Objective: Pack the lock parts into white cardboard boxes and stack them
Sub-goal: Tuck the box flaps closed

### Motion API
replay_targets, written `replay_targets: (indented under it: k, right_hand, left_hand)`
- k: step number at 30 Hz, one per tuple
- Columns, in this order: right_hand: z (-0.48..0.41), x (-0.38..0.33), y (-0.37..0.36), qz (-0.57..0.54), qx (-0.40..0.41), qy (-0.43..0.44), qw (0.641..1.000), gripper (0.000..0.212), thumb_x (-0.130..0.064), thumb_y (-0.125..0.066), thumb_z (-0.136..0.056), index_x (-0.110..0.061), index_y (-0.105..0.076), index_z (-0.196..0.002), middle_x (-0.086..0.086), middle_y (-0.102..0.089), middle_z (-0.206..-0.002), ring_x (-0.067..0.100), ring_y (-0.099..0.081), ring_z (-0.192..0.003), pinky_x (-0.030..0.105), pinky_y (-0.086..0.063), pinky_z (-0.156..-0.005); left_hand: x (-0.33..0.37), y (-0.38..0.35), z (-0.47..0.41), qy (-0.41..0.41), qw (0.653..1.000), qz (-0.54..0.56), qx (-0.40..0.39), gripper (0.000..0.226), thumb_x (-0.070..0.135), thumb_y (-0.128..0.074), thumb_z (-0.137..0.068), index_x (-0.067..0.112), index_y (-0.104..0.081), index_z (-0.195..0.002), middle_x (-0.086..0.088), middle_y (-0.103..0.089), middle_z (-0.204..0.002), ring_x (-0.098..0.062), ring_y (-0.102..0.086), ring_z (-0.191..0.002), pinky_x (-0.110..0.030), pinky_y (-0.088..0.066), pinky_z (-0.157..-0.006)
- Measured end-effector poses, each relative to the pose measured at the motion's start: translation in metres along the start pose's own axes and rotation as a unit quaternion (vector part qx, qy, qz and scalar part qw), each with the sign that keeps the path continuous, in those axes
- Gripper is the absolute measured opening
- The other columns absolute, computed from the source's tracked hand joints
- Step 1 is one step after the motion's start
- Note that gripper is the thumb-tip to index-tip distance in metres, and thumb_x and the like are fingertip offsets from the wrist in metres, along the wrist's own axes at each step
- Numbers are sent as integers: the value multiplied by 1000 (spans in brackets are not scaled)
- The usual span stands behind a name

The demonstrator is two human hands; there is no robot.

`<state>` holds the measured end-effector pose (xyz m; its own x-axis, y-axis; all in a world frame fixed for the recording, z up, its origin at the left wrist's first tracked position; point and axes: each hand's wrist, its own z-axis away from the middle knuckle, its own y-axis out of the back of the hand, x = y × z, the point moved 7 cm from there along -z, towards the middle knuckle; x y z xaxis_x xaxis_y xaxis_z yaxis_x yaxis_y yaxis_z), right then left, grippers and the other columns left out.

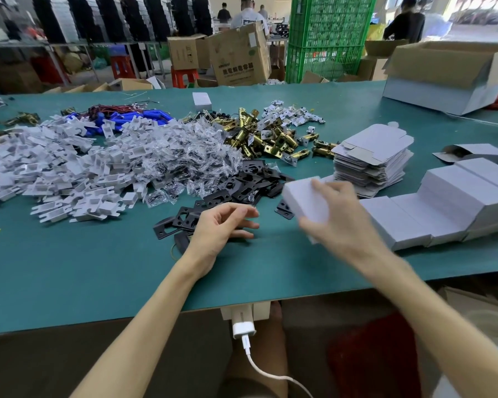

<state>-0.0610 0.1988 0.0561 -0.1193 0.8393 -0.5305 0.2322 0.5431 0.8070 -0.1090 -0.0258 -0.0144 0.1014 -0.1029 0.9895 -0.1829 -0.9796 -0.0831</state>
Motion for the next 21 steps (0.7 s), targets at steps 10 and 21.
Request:
replay_targets:
  k: [10,21]
  right_hand:
    - [-13,122,64,92,0,-108,990,67,-26,-74,-86,-14,-51,-148,13,-50,-147,32,-48,-131,42,-40,-103]
    - [3,95,74,128,82,-37,988,55,-29,-65,-97,-6,-52,-145,20,-40,-157,33,-31,-149,51,-20,-121]
  left_hand:
    - [0,-3,-1,4,999,-49,-6,22,10,-55,-107,-4,-73,-107,-17,-77,-105,-25,-75,-87,-30,-63,-75]
    - [14,-4,6,-44,996,-73,14,20,9,-55,-107,3,-73,-115,-19,-75,-102,-31,-74,-83,-37,-64,-70]
